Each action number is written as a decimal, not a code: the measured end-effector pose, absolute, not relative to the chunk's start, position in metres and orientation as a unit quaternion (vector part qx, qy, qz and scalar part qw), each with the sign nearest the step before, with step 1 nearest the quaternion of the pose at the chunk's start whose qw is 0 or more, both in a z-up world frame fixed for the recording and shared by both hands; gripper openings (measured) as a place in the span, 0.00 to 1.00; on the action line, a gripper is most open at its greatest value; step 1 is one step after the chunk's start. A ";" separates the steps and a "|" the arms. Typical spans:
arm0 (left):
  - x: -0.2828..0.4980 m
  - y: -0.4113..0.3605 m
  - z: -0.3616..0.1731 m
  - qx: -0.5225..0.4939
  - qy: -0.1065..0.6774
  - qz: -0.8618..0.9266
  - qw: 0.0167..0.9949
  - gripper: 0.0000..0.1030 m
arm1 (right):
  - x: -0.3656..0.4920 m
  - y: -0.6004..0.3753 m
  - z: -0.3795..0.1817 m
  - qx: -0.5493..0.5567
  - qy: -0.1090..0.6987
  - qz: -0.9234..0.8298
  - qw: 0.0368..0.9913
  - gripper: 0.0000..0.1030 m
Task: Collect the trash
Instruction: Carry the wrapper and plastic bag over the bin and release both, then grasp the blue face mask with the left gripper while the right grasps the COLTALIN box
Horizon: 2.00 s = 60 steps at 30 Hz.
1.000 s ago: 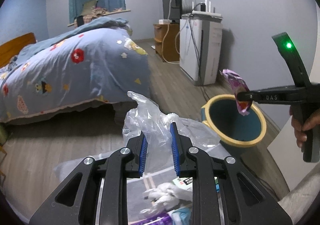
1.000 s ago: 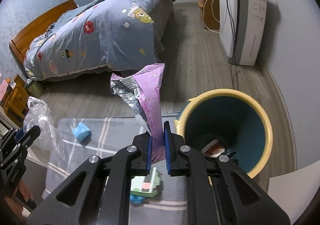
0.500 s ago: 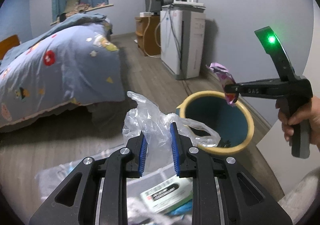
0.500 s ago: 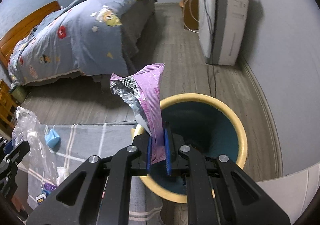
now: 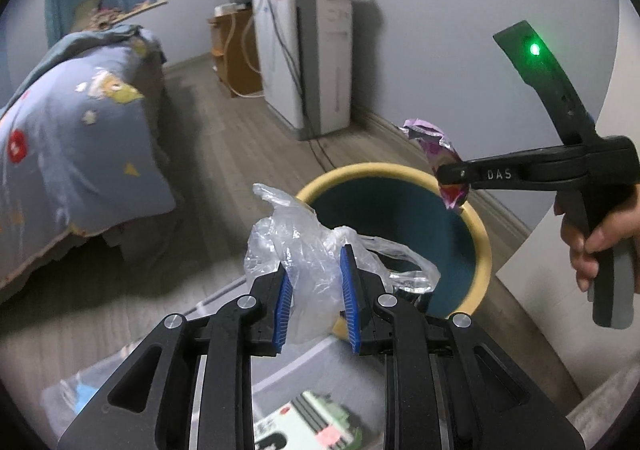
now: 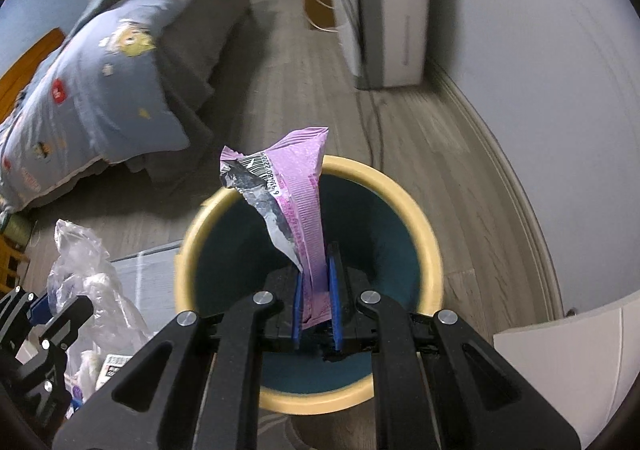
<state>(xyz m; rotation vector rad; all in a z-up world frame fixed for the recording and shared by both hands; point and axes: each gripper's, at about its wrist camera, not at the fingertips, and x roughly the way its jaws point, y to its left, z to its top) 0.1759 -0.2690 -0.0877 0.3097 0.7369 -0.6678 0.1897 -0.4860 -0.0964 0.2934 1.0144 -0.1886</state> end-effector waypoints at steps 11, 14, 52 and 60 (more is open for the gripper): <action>0.200 -0.312 -0.123 0.182 0.371 -0.328 0.849 0.36 | 0.194 -0.497 -0.120 0.159 0.506 -0.098 0.842 0.15; 0.199 -0.309 -0.125 0.170 0.364 -0.317 0.859 0.72 | 0.196 -0.499 -0.121 0.159 0.505 -0.102 0.842 0.36; 0.169 0.062 -0.065 0.032 0.374 -0.005 0.927 0.95 | 0.165 -0.291 -0.073 0.090 0.495 -0.028 0.864 0.94; 0.190 0.059 -0.093 0.047 0.394 -0.014 0.918 0.95 | 0.156 -0.271 -0.122 0.091 0.550 -0.053 0.828 0.94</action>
